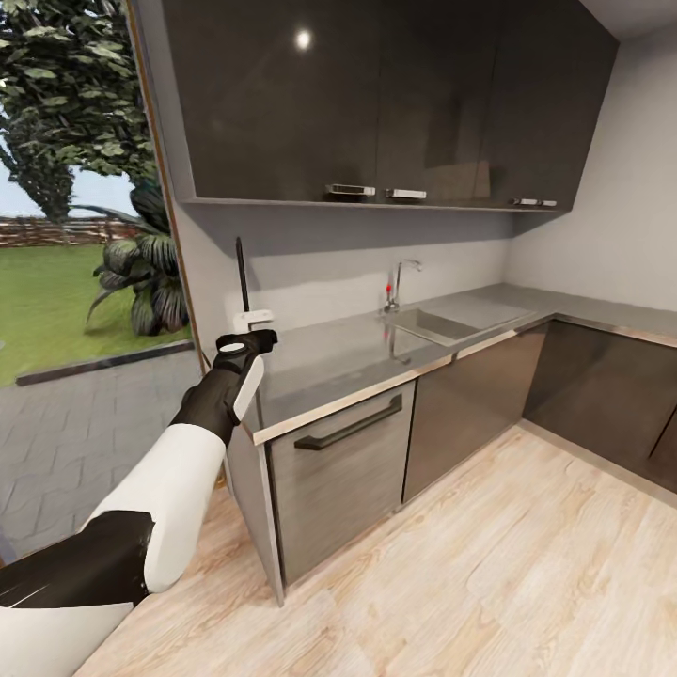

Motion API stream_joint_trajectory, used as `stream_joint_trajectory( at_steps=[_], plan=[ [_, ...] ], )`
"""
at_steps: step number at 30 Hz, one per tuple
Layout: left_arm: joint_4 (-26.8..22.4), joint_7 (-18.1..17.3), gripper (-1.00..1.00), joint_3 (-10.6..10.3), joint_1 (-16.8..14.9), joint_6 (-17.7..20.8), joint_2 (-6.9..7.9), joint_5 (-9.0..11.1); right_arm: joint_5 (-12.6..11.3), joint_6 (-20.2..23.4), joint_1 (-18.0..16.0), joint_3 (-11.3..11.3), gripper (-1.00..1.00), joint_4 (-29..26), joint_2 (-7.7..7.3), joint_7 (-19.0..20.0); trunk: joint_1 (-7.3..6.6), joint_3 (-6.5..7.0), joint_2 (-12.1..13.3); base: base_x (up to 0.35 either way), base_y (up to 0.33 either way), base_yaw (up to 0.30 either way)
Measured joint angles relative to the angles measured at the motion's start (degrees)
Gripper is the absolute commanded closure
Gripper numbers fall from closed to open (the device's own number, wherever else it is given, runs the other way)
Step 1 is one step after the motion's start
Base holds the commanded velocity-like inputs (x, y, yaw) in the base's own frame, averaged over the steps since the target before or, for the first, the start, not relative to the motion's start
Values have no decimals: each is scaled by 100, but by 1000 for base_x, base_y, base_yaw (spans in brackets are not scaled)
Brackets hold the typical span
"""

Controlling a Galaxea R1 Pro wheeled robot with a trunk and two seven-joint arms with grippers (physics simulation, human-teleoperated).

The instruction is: Pick up the poster from the kitchen countertop and hang it on one of the wall nails in the kitchen.

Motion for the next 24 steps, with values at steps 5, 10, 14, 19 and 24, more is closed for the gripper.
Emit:
stream_joint_trajectory(
  at_steps=[5, 10, 14, 19, 24],
  plan=[
    [4, 0, -100, 2, 0, 0, 8, -1, 0, 0, 0, 0, -100, 0, 0, 0, 0, 0, 0, 3, 2, 0],
    [108, 0, -100, 0, 0, 0, 134, 0, 5, 0, 0, 0, -100, 0, 0, 0, -1, 0, 0, 63, 1, 0],
    [142, 0, -100, 0, 0, -3, 179, 2, 7, 0, 0, 0, -100, 0, 0, 0, -2, 0, 0, 222, 0, 0],
    [151, 0, -100, -1, 0, 0, 191, 7, 8, 0, 0, 0, -100, 0, 0, 0, -1, 0, 0, 78, 0, 0],
    [153, 0, -100, -1, 0, 0, 194, 8, 14, 0, 0, 0, -100, 5, 0, 1, -2, 0, 0, 108, 0, 0]
  ],
)
